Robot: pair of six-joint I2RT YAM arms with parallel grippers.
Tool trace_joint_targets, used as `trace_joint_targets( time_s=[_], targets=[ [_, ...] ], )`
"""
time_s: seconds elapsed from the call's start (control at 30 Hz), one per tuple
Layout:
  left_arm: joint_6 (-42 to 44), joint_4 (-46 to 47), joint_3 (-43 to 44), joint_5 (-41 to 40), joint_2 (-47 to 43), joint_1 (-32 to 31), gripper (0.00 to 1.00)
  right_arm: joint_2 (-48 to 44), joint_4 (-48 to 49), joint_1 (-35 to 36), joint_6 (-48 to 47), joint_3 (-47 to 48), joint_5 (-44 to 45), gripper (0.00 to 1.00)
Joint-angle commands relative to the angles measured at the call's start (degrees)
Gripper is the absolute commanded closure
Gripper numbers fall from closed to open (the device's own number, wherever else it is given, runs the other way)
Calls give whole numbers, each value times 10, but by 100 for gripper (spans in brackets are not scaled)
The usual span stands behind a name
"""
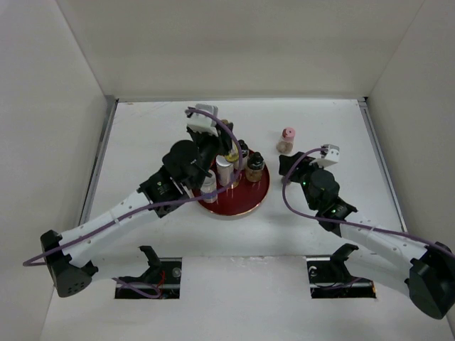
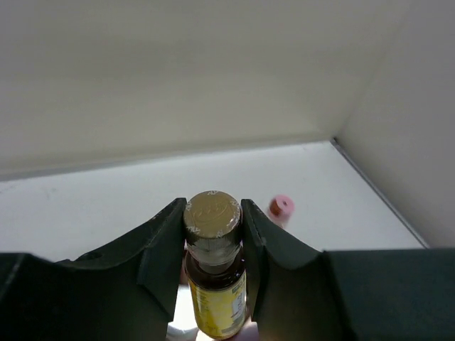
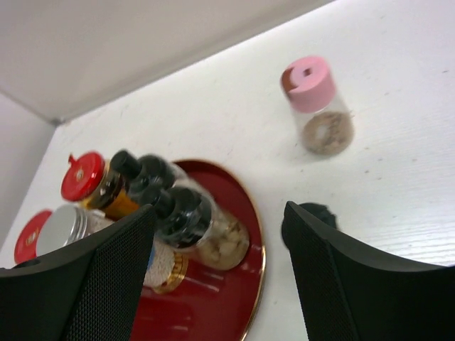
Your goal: Organize the condiment bottles
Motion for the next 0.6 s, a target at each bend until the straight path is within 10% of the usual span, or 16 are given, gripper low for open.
trace_joint_targets(
  time_s=[0.0, 0.57],
  targets=[
    [-40, -13, -43, -17, -19, -42, 79, -20, 26, -18, 32, -8, 13, 23],
    [-88, 136, -179, 6, 113, -51, 79, 7, 40, -23, 25, -9, 10, 25]
  ],
)
